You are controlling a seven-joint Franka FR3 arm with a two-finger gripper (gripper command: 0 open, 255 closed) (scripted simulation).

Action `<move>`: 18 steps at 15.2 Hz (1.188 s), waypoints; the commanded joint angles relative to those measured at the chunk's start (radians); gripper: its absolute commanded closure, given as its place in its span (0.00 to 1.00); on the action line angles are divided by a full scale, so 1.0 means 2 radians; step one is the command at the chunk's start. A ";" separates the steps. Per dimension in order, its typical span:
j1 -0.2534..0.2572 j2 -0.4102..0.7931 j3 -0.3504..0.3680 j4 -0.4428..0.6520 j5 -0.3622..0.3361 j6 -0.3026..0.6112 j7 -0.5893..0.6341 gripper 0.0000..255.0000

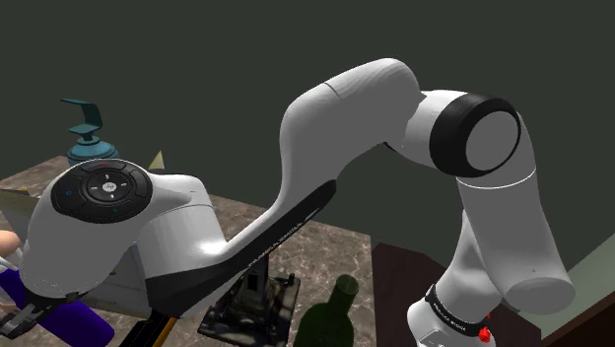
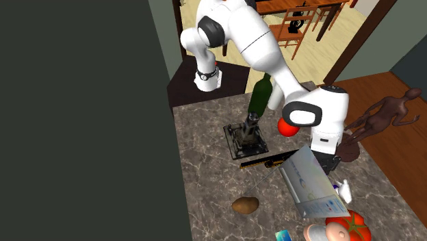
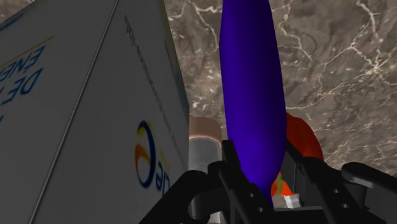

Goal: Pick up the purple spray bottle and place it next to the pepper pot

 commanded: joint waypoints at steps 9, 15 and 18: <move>0.005 0.017 -0.013 -0.003 -0.019 0.018 0.019 1.00; 0.004 0.025 -0.013 0.005 -0.019 0.018 0.015 0.00; 0.005 0.017 -0.013 -0.003 -0.020 0.018 0.019 0.00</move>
